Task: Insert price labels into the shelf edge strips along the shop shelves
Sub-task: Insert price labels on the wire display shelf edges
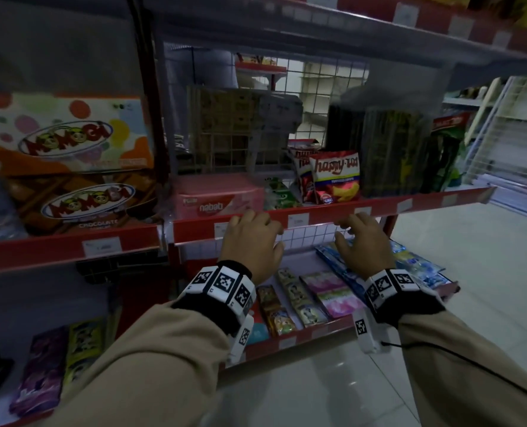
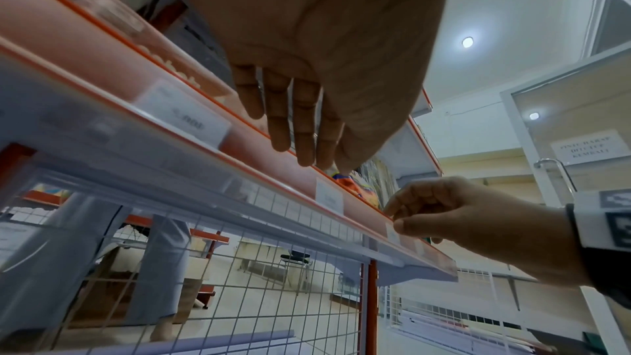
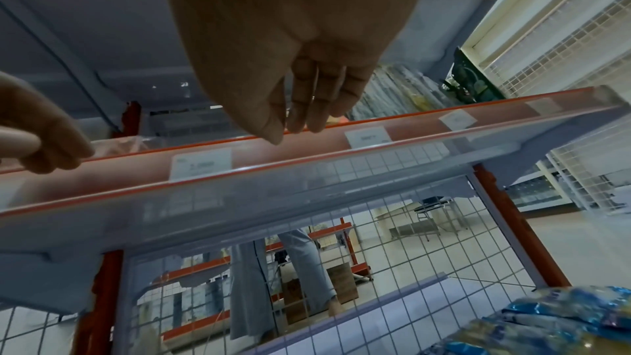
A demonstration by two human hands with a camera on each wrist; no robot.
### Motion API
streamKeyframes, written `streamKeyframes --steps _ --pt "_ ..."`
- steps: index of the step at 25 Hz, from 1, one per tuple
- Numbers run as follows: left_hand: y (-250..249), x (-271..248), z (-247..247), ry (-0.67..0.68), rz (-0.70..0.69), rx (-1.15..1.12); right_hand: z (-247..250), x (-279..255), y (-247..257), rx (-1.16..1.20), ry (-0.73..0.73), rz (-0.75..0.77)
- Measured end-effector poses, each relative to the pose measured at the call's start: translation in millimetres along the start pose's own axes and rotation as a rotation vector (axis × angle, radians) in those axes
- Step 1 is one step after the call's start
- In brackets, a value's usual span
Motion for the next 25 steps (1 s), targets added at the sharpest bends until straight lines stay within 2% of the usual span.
streamKeyframes --steps 4,8,12,18,21,25 --pt "-42 27 -12 -0.023 0.001 0.022 16 12 -43 0.002 -0.061 0.043" --pt "-90 68 -23 -0.09 0.012 0.068 33 28 -88 -0.015 -0.168 0.183" --pt "-130 101 -37 -0.159 0.076 0.094 35 45 -128 0.004 -0.129 0.323" --pt "-157 109 -59 -0.204 0.253 0.203 29 54 -143 0.057 -0.096 0.413" --pt "-166 106 -64 -0.178 0.303 0.244 32 59 -139 0.082 -0.086 0.371" --pt "-176 103 -65 -0.141 0.302 0.283 36 68 -134 0.071 -0.035 0.325"
Point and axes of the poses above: each hand's wrist, its own x-axis towards the middle knuckle, its own z-axis out of the back of the hand, y = z × x, the point moved 2 cm from there along x, towards the middle knuckle, and after that the axes turned 15 degrees about x, right-handed, at the moved point
